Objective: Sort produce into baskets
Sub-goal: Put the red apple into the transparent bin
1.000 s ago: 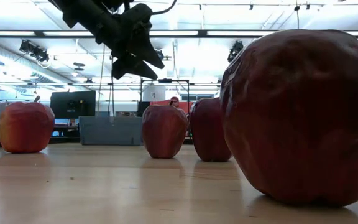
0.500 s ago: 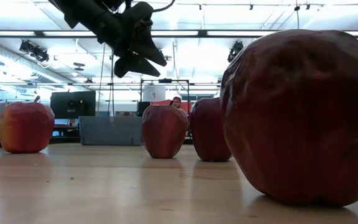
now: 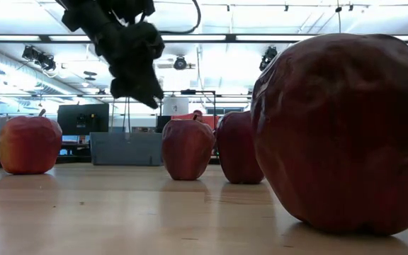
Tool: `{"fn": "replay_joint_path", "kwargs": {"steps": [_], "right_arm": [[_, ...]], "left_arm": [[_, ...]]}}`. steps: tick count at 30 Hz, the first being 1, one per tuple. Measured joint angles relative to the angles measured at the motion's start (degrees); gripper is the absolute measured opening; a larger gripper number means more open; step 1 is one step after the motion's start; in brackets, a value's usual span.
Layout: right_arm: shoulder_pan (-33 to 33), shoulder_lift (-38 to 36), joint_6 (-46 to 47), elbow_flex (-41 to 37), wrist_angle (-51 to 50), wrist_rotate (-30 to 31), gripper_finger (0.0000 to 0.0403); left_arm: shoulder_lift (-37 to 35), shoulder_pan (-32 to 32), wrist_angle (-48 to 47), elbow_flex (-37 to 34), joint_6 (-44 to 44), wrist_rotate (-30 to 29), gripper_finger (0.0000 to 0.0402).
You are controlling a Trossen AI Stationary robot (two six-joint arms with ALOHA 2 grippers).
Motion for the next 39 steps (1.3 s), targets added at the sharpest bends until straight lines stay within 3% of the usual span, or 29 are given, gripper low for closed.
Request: {"fn": "replay_joint_path", "kwargs": {"steps": [4, 8, 11, 17, 23, 30, 39], "right_arm": [[-9.07, 1.40, -15.62, 1.83, 5.93, 6.63, 0.0395], [-18.26, 5.95, -34.29, 1.84, 20.44, 4.65, 0.0394], [-23.31, 10.34, -43.08, 1.84, 30.30, 1.77, 0.0394], [-29.16, 16.99, -47.81, 1.84, 36.15, -3.72, 0.0394], [-30.09, 21.02, -53.45, 1.84, 46.84, -6.52, 0.0399], [-30.52, 24.99, -56.88, 2.01, 46.67, -1.32, 0.0400], [-30.91, 24.82, -68.87, 1.86, 50.87, -2.52, 0.0400]], "left_arm": [[0.00, 0.01, -0.87, 0.00, 1.56, -0.06, 0.0202], [0.00, -0.02, -0.93, 0.00, 1.60, 2.32, 0.0201], [0.00, -0.28, -1.20, 0.00, 1.62, 3.23, 0.0201], [0.00, -1.88, -3.85, 0.00, 6.16, 6.16, 0.0201], [0.00, -3.17, -6.50, 0.00, 9.17, 6.31, 0.0202], [0.00, -3.36, -7.16, 0.00, 10.41, 6.31, 0.0202], [0.00, -5.08, -5.88, 0.00, 6.95, 9.36, 0.0202]]}}
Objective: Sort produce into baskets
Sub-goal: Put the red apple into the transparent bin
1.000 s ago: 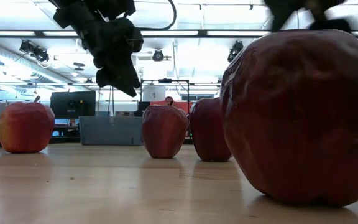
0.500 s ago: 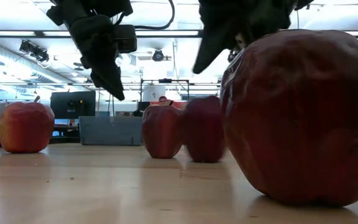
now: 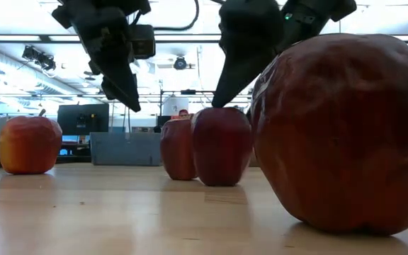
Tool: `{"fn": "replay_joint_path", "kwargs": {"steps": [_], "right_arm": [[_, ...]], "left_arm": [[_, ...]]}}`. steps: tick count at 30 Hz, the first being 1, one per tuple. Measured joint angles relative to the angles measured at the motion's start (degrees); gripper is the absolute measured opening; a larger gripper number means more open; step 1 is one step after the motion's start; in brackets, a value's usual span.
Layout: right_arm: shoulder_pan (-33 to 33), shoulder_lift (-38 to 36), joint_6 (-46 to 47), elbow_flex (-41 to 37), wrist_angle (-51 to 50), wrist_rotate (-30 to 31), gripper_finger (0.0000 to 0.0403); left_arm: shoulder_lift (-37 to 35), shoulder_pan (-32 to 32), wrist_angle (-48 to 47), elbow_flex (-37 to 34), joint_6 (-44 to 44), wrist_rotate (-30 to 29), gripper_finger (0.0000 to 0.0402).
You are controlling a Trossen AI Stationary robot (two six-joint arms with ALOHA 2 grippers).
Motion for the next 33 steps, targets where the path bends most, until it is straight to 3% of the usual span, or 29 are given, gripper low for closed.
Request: {"fn": "replay_joint_path", "kwargs": {"steps": [4, 10, 21, 25, 33], "right_arm": [[0.24, -0.33, -7.53, 0.00, -0.16, -0.85, 0.0400], [0.79, -0.63, -17.68, -0.01, -0.20, -5.50, 0.0400], [1.65, 0.29, -37.30, 0.01, 7.04, -5.21, 0.0400], [1.18, 3.14, -37.80, 0.00, 8.63, -8.02, 0.0400], [1.08, 4.62, -32.11, -0.03, 6.05, -5.90, 0.0386]], "left_arm": [[0.00, -4.33, 2.50, -0.02, 0.56, -1.16, 0.0202], [0.00, -10.14, 7.82, -0.02, 1.25, -8.72, 0.0203], [0.00, -15.52, 11.50, -0.02, -3.22, -13.74, 0.0203], [0.00, -16.46, 11.40, -0.02, -5.17, -15.53, 0.0203], [0.02, -16.64, 10.71, -0.02, -8.76, -15.82, 0.0203]]}}
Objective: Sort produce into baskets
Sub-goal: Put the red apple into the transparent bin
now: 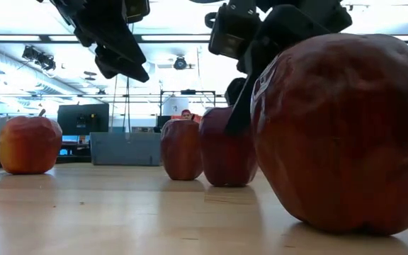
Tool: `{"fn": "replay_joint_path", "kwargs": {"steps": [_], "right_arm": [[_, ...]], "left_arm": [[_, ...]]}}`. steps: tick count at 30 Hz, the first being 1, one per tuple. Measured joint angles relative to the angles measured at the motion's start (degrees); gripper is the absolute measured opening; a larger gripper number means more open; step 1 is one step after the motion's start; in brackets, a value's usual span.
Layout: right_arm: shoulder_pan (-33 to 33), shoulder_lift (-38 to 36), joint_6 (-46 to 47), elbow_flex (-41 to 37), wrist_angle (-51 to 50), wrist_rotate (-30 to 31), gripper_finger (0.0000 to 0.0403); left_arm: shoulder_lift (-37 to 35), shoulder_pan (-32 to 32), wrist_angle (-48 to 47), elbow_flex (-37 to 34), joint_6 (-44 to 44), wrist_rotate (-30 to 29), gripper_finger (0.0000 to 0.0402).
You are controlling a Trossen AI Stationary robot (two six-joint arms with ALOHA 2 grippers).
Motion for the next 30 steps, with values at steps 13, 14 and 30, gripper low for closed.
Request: {"fn": "replay_joint_path", "kwargs": {"steps": [13, 14, 30], "right_arm": [[-1.00, -11.50, 15.29, 0.05, -8.70, -8.62, 0.0293], [-0.46, -13.59, 16.98, 0.05, -10.93, -8.60, 0.0293], [26.37, -33.71, 50.37, -0.04, -36.29, -3.20, 0.0301]], "left_arm": [[0.02, 0.11, -2.69, 0.00, 0.05, -4.16, 0.0203], [0.02, 0.11, -2.77, 0.00, 0.12, -4.95, 0.0203], [0.04, 0.24, -2.66, 0.00, 5.69, -10.76, 0.0203]]}}
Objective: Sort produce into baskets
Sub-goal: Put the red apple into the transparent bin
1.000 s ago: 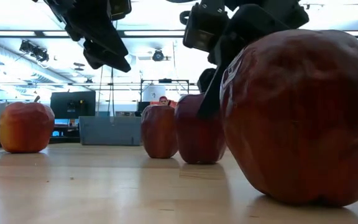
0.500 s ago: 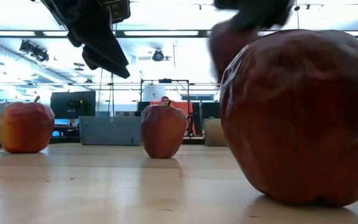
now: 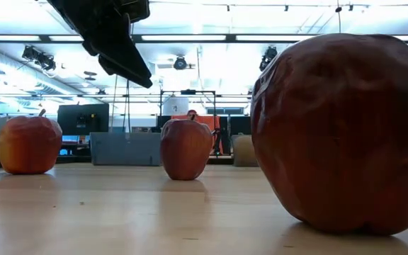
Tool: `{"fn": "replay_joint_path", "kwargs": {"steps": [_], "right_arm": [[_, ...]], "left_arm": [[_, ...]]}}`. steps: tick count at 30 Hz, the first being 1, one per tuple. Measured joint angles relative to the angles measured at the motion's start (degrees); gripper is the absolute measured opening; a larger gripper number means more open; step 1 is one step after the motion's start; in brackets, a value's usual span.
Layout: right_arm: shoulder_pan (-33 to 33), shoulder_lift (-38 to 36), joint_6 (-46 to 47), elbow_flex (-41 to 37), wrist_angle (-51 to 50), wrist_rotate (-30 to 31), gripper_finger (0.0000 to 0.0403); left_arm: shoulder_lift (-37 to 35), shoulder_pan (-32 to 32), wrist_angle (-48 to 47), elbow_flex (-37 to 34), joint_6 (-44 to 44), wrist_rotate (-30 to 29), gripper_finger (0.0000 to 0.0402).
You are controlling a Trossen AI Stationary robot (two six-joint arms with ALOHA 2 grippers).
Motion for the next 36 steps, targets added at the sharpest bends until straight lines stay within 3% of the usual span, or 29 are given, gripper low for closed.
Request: {"fn": "replay_joint_path", "kwargs": {"steps": [10, 19, 26, 31, 36], "right_arm": [[11.10, 8.59, 11.70, -0.04, -1.68, -6.02, 0.0319], [12.28, 13.70, 13.58, -0.04, -5.24, -4.93, 0.0357], [12.64, 12.18, 14.76, -0.06, -7.92, -5.60, 0.0397], [11.12, 8.40, 14.16, -0.04, -3.72, 4.03, 0.0385], [7.64, 7.37, 5.18, -0.02, -2.06, 16.28, 0.0376]], "left_arm": [[0.00, -0.02, 0.46, 0.00, 0.17, -0.07, 0.0202], [-0.02, -0.02, 0.47, 0.00, 0.54, -0.81, 0.0202], [-0.02, -0.26, 0.41, 0.00, -2.86, -0.50, 0.0202], [-0.02, -1.76, 1.67, 0.00, -3.85, 2.93, 0.0202], [-0.01, -4.81, 7.61, 0.00, -1.41, 3.37, 0.0202]]}}
